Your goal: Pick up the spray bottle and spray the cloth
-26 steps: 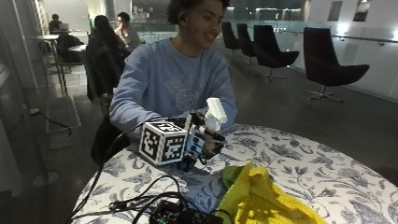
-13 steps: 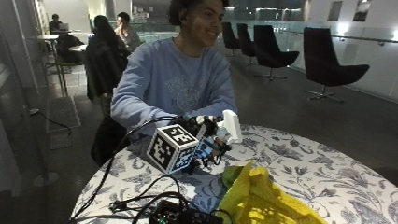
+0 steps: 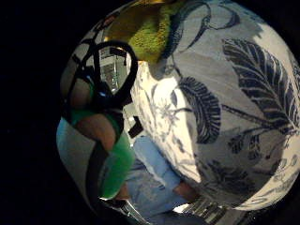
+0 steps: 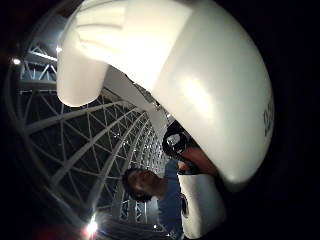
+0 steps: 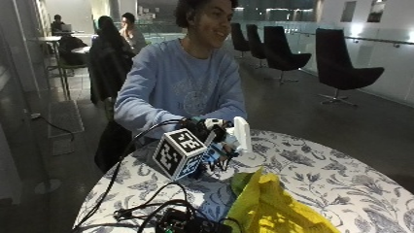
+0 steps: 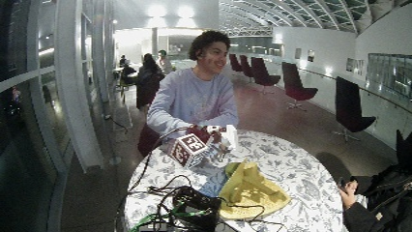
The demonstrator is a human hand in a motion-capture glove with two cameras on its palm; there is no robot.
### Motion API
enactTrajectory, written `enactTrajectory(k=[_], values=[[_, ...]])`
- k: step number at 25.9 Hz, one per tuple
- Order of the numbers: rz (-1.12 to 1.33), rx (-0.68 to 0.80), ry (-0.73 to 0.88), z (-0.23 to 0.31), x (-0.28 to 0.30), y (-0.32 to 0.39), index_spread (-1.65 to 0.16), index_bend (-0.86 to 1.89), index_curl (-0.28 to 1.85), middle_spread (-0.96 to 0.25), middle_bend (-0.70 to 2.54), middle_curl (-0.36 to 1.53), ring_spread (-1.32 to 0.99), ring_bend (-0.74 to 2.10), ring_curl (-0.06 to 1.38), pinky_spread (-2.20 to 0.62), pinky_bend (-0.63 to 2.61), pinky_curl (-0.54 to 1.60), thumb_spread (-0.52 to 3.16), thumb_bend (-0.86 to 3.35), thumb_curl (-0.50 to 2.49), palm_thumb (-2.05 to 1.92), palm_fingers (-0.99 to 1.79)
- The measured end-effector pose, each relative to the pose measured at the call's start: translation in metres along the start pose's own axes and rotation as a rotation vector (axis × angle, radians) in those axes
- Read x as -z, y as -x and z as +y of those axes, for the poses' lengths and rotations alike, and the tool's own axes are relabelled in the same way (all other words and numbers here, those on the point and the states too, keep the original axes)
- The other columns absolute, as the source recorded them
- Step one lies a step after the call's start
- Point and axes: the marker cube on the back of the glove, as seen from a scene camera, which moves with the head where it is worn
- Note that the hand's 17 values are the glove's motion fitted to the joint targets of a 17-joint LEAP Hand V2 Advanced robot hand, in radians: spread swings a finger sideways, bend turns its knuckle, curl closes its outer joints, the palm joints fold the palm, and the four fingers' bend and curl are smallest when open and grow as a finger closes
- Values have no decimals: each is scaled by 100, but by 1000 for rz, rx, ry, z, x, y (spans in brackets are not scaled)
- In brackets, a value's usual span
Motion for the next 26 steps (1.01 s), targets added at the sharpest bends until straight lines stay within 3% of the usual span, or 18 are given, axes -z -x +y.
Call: enactTrajectory(k=[20,26], values=[[-73,-32,43,-3,-20,2,-18,7,16,-1,32,48,2,65,41,11,46,38,84,-2,64,91,106],[-72,142,25,-2,-40,23,-18,7,16,-1,32,48,2,64,41,10,46,38,83,-2,64,91,106]])
